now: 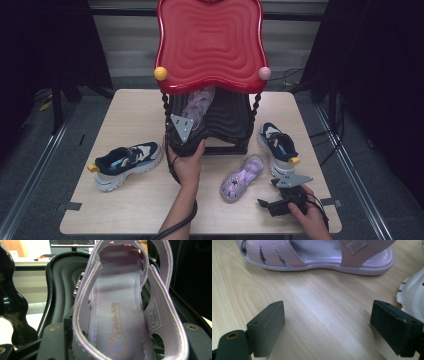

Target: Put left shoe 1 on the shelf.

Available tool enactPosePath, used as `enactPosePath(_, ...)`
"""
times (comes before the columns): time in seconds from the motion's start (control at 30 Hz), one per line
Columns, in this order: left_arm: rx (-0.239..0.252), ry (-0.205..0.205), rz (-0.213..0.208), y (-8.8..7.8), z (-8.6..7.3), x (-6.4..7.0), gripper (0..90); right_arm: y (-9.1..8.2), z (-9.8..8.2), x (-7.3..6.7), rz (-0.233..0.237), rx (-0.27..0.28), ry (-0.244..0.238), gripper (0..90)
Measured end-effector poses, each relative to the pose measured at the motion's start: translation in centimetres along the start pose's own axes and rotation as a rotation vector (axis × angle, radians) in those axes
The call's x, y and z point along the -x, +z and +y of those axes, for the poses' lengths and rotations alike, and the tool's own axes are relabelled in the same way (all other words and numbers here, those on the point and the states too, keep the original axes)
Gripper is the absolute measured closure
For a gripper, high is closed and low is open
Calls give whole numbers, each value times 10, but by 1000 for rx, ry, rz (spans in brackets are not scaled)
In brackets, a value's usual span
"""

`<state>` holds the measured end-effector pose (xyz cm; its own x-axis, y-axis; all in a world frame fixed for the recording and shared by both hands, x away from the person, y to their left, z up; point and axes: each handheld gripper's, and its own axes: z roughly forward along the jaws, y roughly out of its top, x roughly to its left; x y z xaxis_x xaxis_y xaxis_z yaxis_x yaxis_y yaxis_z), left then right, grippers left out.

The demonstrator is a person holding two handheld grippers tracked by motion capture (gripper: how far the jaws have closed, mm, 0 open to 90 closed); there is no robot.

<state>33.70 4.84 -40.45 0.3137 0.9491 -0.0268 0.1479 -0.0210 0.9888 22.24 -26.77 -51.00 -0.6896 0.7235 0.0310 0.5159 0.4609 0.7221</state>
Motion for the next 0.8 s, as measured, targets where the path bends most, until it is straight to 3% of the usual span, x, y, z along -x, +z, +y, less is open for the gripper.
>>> enactPosePath(0.53,-3,-8,43,15,-2,7,376,0,0,0,0,0,1,117)
enactPosePath(0.8,-8,-41,71,22,-5,7,376,0,0,0,0,0,1,117)
